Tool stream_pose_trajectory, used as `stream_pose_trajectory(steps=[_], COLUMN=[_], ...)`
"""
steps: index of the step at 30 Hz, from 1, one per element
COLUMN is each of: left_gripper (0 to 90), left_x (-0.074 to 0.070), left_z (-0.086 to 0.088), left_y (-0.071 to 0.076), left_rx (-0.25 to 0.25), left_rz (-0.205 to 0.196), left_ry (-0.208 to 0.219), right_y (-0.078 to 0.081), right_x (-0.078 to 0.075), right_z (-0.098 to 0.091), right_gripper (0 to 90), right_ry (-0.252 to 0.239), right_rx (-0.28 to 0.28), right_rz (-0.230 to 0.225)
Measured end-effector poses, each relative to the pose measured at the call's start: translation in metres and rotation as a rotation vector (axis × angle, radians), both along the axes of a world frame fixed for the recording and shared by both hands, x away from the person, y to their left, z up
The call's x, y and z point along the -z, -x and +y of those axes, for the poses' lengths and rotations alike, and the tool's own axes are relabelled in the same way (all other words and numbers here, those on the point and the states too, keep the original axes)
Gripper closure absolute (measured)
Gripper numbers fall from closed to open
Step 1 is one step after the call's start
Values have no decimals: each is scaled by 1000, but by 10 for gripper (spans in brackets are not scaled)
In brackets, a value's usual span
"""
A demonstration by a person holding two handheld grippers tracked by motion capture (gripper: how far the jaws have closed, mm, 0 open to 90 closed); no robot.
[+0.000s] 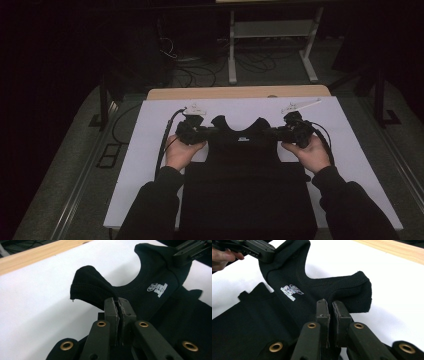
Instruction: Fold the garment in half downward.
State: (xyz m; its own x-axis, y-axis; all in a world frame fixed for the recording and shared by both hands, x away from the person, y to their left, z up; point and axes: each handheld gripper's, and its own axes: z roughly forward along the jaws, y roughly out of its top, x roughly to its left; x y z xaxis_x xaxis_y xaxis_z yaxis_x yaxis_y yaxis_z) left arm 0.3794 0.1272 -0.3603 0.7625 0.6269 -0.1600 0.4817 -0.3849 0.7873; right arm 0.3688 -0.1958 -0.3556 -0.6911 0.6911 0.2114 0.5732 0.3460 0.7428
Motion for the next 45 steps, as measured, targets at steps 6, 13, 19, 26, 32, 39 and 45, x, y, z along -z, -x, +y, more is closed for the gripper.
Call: stream_pose_trajectory(steps=[6, 13, 19, 26, 32, 39, 45], left_gripper=[857, 857, 857, 857, 857, 857, 856], left_x=[4, 6, 11, 25, 39, 44, 48], left_z=[6, 9, 13, 16, 17, 14, 13], left_y=[12, 31, 43, 57, 67, 78, 87], left_rx=[6, 19, 30, 37, 49, 67, 89], left_rz=[10, 13, 16, 49, 77, 86, 103], left_ry=[32, 49, 56, 74, 64, 53, 42], right_y=[15, 31, 42, 55, 66, 75, 84], right_x=[0, 2, 8, 18, 28, 39, 44], right_z=[1, 2, 1, 1, 1, -2, -6], right_gripper=[829, 830, 829, 829, 829, 829, 829], right_ry=[-8, -4, -9, -6, -1, 12, 14], right_rx=[-18, -40, -52, -74, -85, -93, -95], right_rz=[1, -2, 5, 27, 42, 52, 68])
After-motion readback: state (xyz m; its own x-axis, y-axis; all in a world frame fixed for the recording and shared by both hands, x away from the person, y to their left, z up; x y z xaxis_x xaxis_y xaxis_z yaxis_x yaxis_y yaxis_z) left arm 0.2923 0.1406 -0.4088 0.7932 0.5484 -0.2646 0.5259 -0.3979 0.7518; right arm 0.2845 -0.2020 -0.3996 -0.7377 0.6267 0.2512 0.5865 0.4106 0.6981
